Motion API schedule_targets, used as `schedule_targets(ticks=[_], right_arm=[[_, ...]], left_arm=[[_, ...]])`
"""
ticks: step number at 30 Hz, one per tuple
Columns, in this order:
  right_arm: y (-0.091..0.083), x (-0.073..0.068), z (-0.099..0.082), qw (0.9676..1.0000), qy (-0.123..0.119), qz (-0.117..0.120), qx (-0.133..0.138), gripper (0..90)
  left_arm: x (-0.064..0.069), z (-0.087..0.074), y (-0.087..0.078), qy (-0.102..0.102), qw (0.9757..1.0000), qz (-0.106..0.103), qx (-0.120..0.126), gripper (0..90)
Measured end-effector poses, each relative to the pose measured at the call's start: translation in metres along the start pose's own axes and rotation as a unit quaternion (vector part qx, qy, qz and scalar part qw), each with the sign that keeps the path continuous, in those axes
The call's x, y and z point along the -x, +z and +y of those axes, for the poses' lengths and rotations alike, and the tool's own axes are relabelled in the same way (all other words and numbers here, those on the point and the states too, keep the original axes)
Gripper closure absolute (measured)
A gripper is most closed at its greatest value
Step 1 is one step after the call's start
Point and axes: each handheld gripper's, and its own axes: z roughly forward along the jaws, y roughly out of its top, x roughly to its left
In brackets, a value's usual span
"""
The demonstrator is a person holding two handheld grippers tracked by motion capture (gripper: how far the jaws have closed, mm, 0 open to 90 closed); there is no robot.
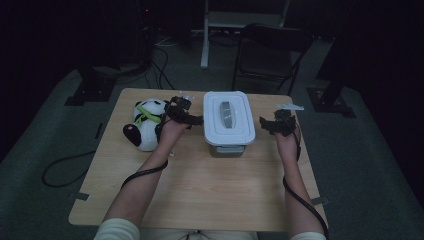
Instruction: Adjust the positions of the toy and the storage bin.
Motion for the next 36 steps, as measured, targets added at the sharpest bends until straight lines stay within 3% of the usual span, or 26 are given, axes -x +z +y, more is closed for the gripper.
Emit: schedule_targets(ticks=[2, 5, 10, 12, 14, 18, 20, 25, 27, 33, 36], right_arm=[[0.010, -0.002, 0.002, 0.9999, -0.006, -0.002, -0.013, 16.4], [0.025, -0.006, 0.003, 0.9994, -0.011, -0.008, -0.032, 16.4], [0.037, -0.010, 0.001, 0.9990, -0.008, 0.010, -0.043, 16.3], [0.039, -0.011, 0.001, 0.9988, -0.006, 0.021, -0.044, 16.3], [0.039, -0.013, 0.002, 0.9987, -0.008, 0.030, -0.042, 16.3], [0.041, -0.015, 0.002, 0.9980, -0.017, 0.038, -0.048, 16.4], [0.043, -0.015, 0.002, 0.9966, -0.021, 0.059, -0.054, 17.0], [0.046, -0.015, -0.002, 0.9930, 0.000, 0.107, -0.050, 22.2], [0.045, -0.014, -0.003, 0.9928, 0.005, 0.110, -0.049, 22.8], [0.039, -0.017, -0.004, 0.9924, -0.022, 0.113, -0.044, 25.1], [0.036, -0.018, -0.007, 0.9919, -0.021, 0.117, -0.044, 25.2]], left_arm=[[0.002, 0.002, 0.007, 0.013, 0.9997, 0.014, -0.015, 1.1], [0.001, 0.005, 0.009, 0.002, 0.9998, 0.013, -0.018, 1.1], [-0.004, 0.006, 0.016, 0.012, 0.9985, 0.039, -0.038, 1.1], [-0.005, 0.008, 0.017, 0.005, 0.9984, 0.037, -0.042, 1.2], [-0.003, 0.008, 0.019, 0.015, 0.9979, 0.044, -0.045, 1.2], [-0.001, 0.009, 0.020, 0.018, 0.9980, 0.043, -0.044, 1.2], [-0.002, 0.009, 0.020, 0.018, 0.9980, 0.039, -0.046, 1.2], [-0.002, 0.008, 0.020, 0.018, 0.9982, 0.030, -0.049, 1.2], [-0.002, 0.008, 0.019, 0.022, 0.9982, 0.027, -0.050, 1.3], [0.002, 0.005, 0.014, 0.037, 0.9980, 0.017, -0.048, 4.7], [0.005, 0.003, 0.012, 0.045, 0.9978, 0.007, -0.049, 4.7]])
